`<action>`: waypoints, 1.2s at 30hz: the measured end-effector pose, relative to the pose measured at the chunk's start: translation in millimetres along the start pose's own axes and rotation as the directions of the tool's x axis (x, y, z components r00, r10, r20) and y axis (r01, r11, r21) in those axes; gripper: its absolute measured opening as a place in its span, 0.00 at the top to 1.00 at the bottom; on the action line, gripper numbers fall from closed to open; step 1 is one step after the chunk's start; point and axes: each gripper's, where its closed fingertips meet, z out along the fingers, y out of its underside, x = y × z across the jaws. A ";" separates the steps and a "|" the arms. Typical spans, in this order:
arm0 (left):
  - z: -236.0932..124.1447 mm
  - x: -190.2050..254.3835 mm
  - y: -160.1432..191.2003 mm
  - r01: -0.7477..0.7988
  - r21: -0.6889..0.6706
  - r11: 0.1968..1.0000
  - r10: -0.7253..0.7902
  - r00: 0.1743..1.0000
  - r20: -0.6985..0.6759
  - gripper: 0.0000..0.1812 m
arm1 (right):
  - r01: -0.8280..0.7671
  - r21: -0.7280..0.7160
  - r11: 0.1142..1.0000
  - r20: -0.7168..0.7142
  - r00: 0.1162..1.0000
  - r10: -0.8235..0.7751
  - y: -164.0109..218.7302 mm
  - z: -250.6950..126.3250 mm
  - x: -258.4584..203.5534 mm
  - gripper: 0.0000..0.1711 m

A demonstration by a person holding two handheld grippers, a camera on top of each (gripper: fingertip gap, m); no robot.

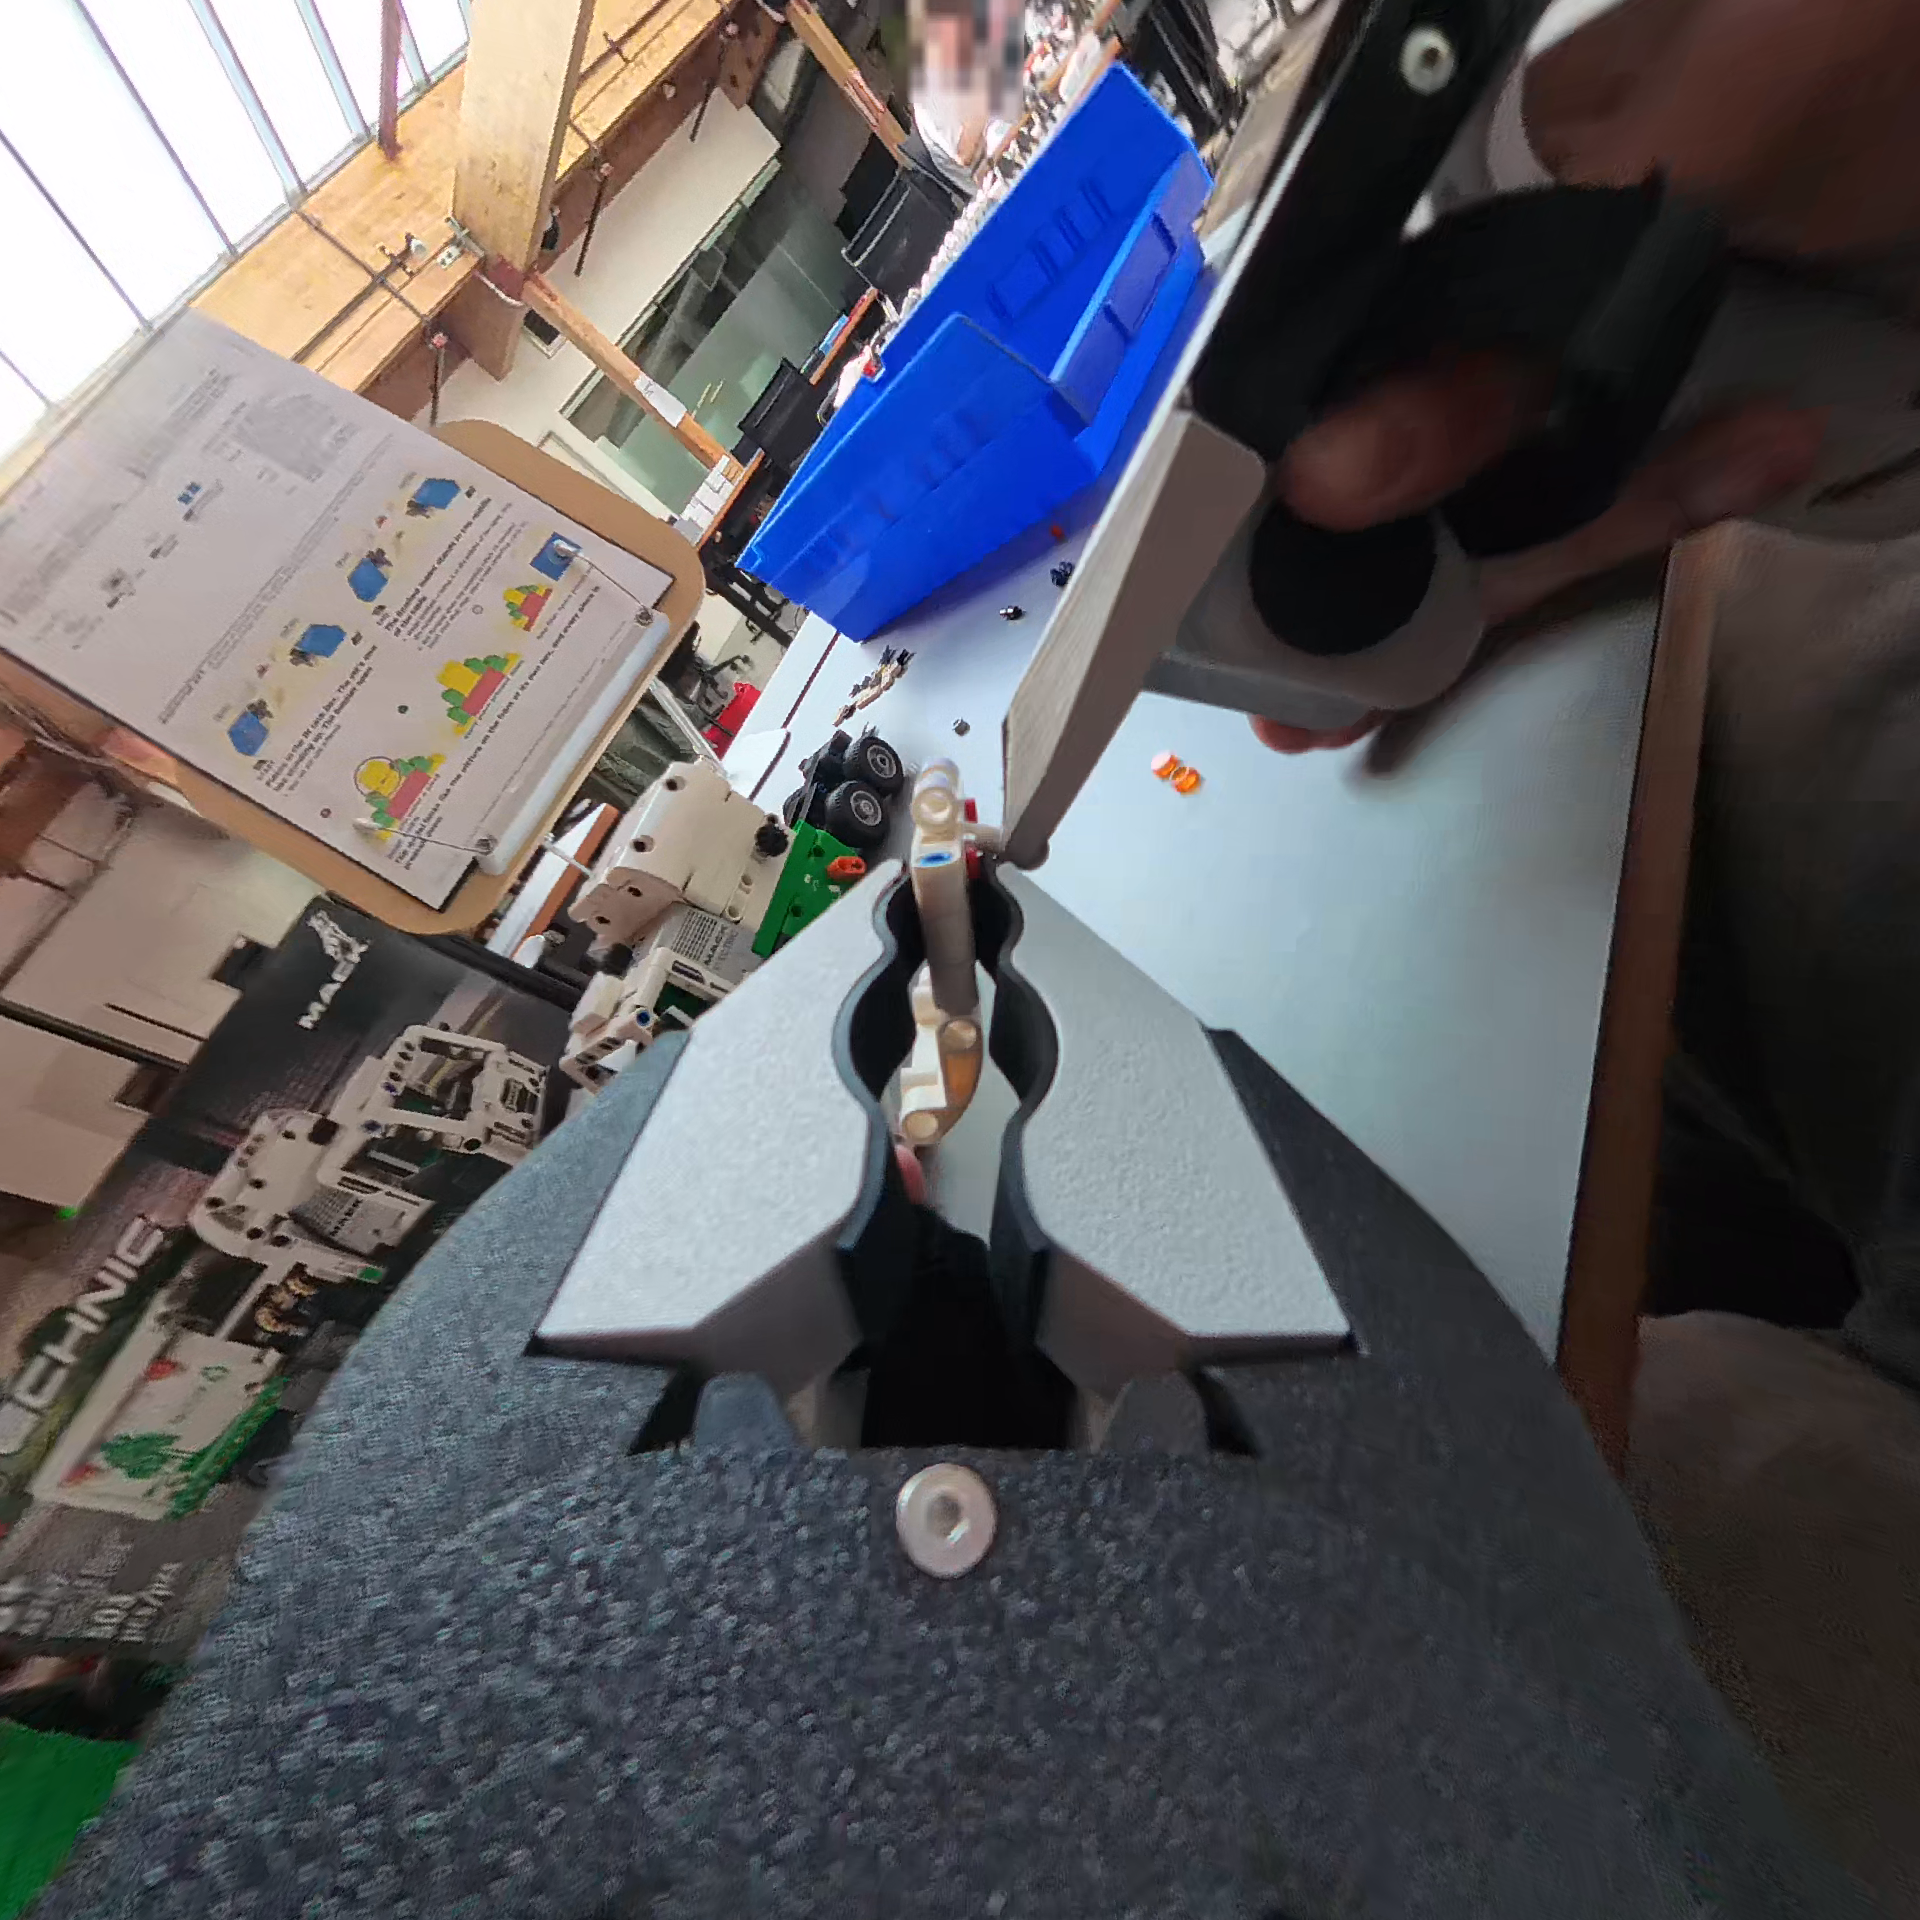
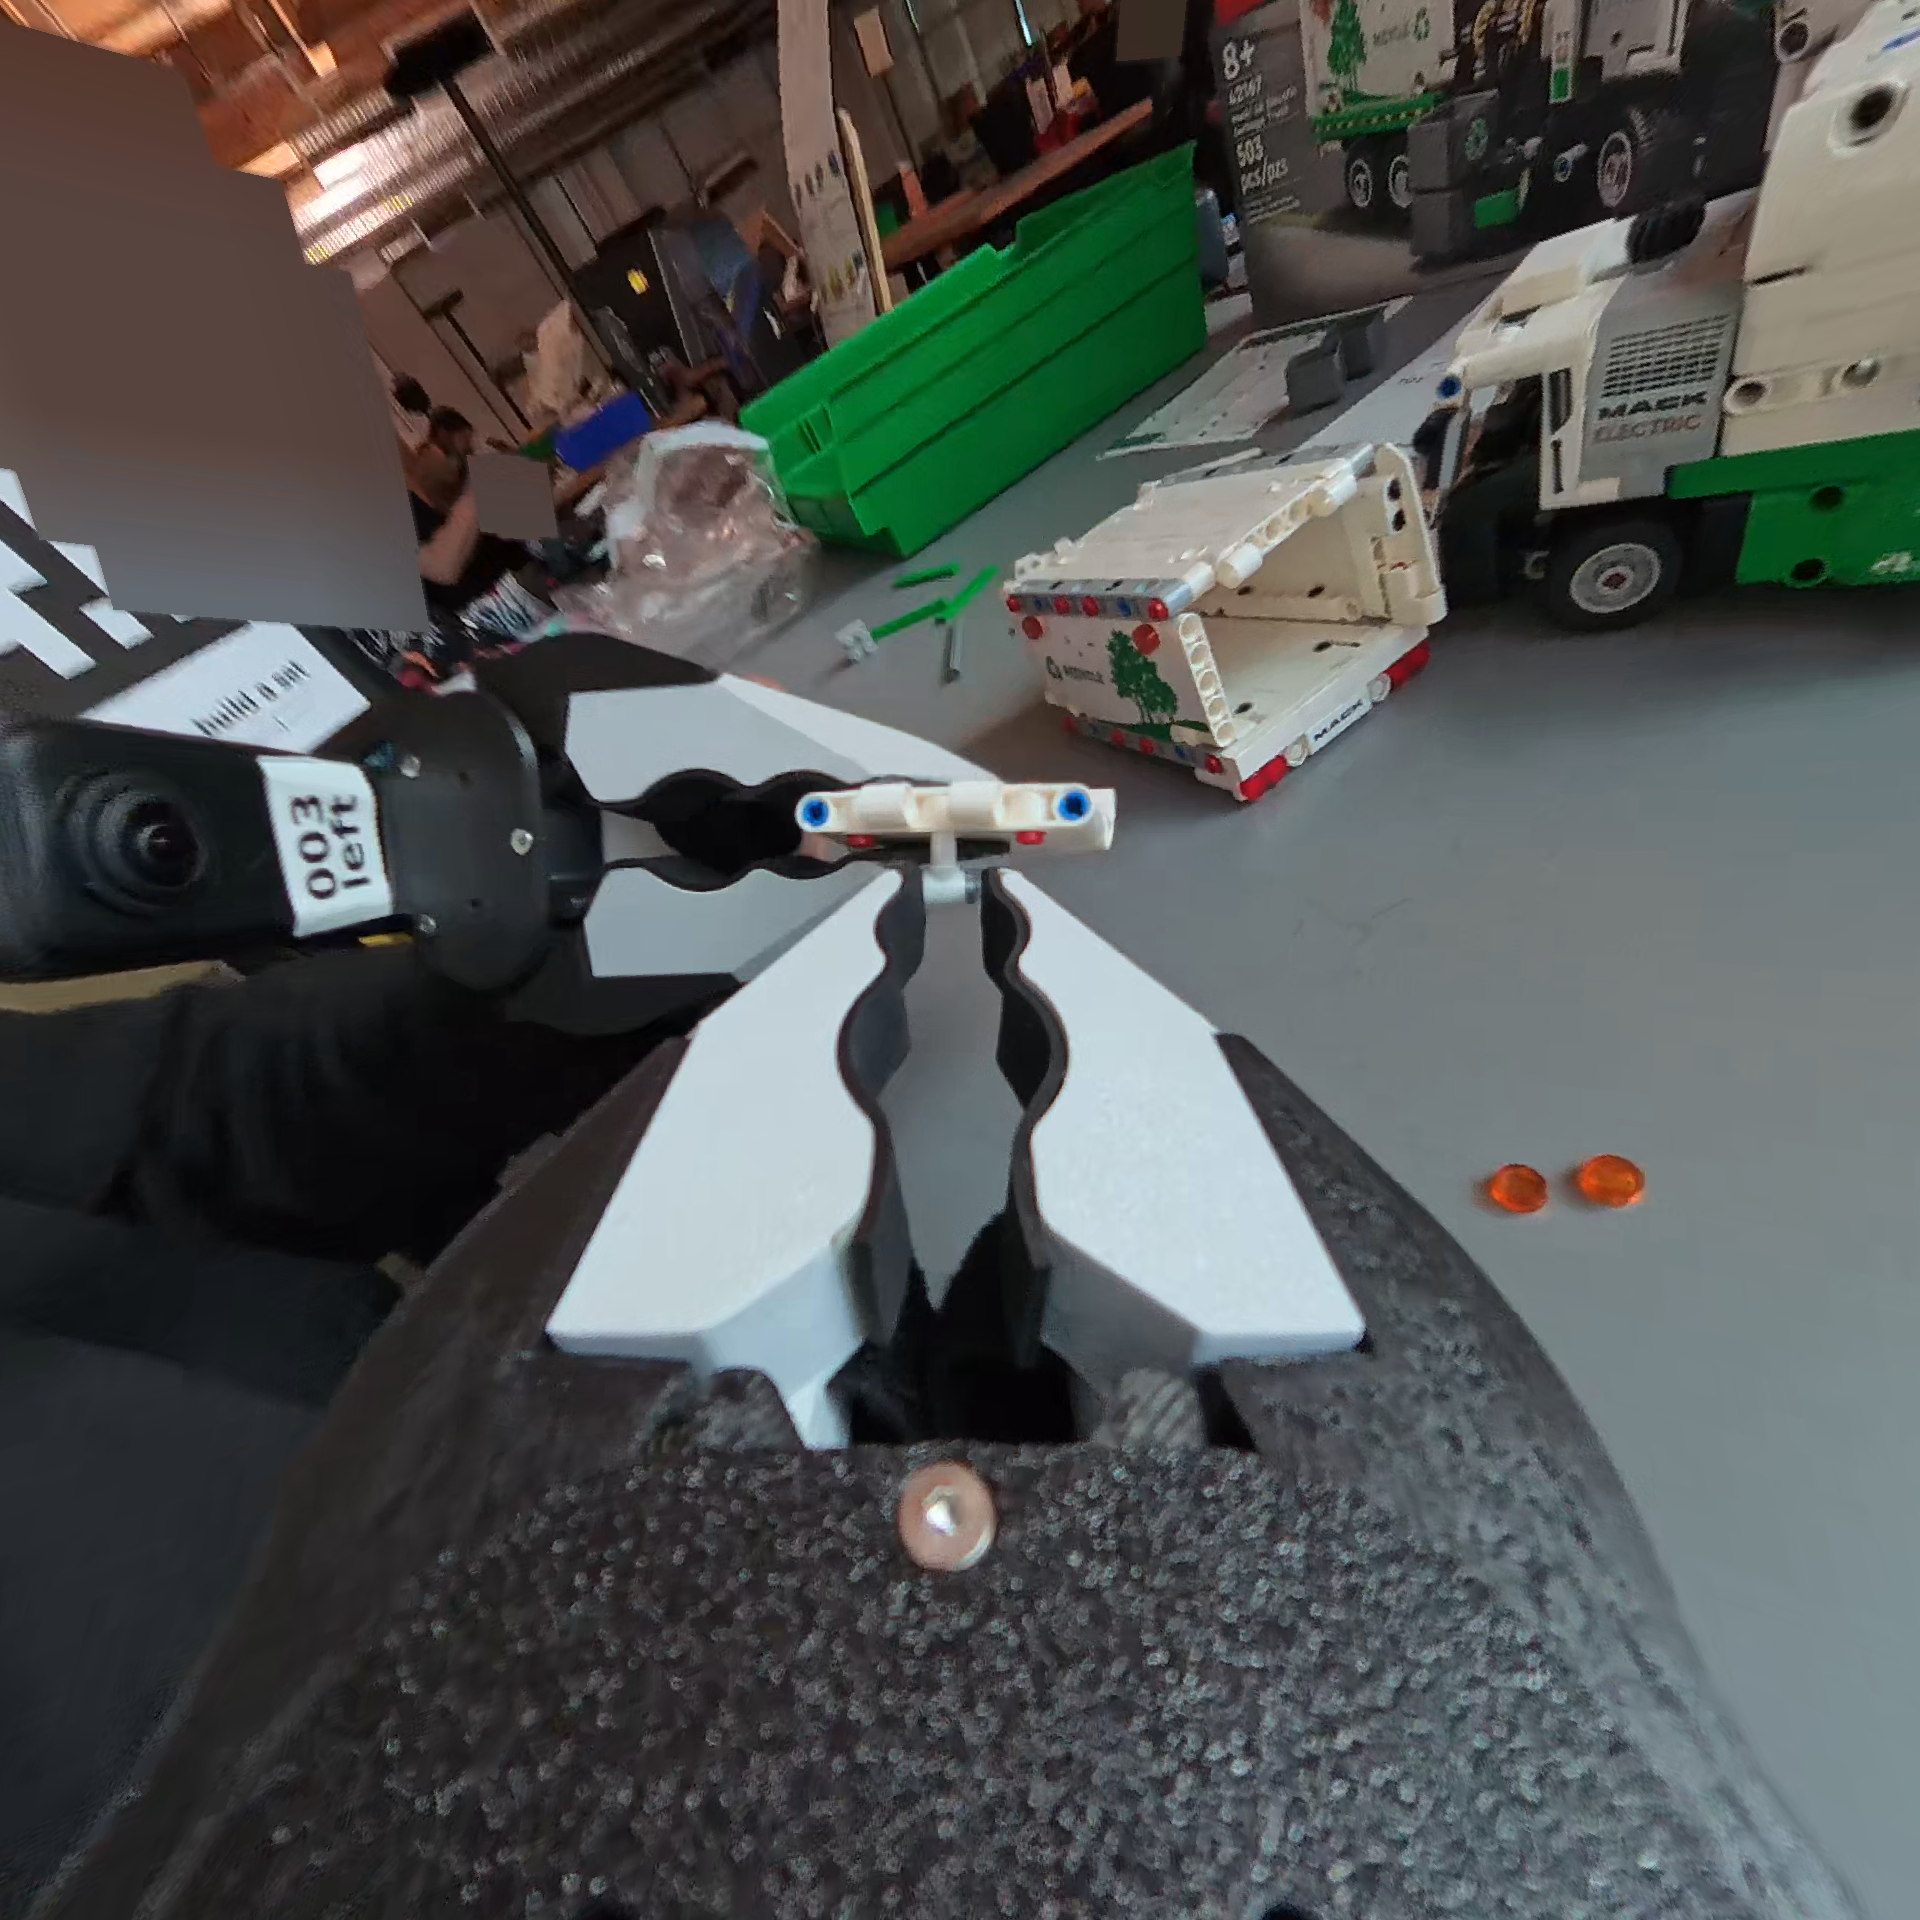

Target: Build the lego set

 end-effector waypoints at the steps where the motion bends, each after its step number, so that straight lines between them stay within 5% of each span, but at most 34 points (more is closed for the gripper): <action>1: 0.7 1.5 3.2 -0.074 -0.006 0.997 0.074 0.997 0.006 0.97 | 0.050 -0.042 0.998 -0.033 0.998 -0.051 4.1 1.6 3.0 0.95; 8: 3.9 12.6 18.5 -0.310 -0.083 0.947 0.313 0.950 0.016 0.97 | 0.160 -0.166 0.973 -0.107 0.978 -0.179 22.5 7.5 15.2 0.95; 21: 9.9 28.6 46.0 -0.490 -0.226 0.842 0.463 0.871 -0.165 0.97 | 0.199 -0.356 0.913 -0.228 0.929 -0.291 47.2 15.9 36.9 0.95; 36: 16.8 31.4 49.2 -0.455 -0.264 0.850 0.428 0.890 -0.155 0.96 | 0.140 -0.363 0.921 -0.261 0.934 -0.245 46.8 14.5 43.2 0.95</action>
